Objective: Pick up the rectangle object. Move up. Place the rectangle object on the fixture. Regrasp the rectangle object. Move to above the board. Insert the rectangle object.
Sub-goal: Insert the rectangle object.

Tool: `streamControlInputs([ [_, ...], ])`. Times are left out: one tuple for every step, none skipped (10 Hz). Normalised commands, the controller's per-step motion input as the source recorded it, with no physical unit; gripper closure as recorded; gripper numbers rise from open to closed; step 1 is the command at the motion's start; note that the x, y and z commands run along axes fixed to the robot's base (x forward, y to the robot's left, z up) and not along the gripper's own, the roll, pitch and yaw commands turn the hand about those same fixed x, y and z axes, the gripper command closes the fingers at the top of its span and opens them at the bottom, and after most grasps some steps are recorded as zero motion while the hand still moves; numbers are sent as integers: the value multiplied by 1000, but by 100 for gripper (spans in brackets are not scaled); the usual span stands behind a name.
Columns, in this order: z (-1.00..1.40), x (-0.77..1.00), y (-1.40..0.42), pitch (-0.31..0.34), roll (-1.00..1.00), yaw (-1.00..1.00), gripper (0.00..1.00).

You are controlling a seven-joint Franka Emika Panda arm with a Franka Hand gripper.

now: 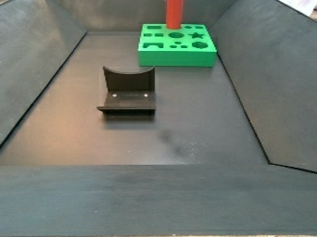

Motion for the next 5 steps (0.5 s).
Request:
streamControlInputs([
  [-589,346,-634,-203,0,0,100],
  [-629,354,-617,-214,0,0,100],
  [-649,380,-594,-217,0,0,100],
  [-680,360,-557,-229,0,0,100],
  [-689,357,-540,-234,0,0,100],
])
